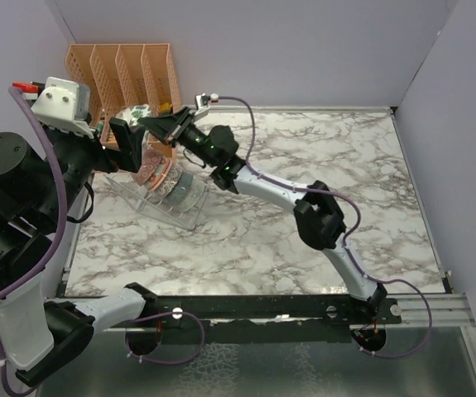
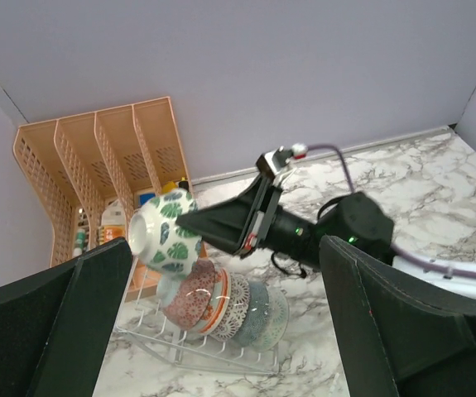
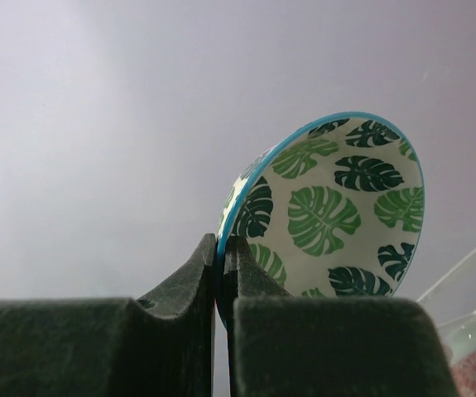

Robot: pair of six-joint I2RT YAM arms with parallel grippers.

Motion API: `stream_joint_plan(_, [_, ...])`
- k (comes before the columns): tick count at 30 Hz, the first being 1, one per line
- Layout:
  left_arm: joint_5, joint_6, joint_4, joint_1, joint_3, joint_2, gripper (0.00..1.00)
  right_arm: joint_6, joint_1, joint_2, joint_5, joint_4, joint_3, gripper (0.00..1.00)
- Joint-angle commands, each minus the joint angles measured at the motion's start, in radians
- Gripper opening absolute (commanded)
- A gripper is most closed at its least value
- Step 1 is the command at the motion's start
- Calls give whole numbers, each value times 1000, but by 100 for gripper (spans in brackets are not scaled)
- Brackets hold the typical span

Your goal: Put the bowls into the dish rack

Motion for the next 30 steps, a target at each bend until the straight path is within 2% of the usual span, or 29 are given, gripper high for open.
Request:
stream_joint_plan(1, [21, 1, 26, -4, 13, -16, 99, 219, 47, 87, 71, 229, 74, 2])
stream_joint_plan(6, [21, 1, 26, -4, 11, -21, 99, 226, 72, 73, 137, 217, 13, 2])
stream_joint_plan(20, [14, 4, 28, -6, -23, -35, 99, 335, 84, 101, 160, 156, -65, 4])
stream_joint_plan(24, [8, 5, 28, -7, -26, -35, 99, 347, 84, 95, 160, 109, -69, 9])
stream_joint_plan(30, [4, 9, 29, -9, -31, -33, 99, 364, 87, 82, 159, 71, -95, 11])
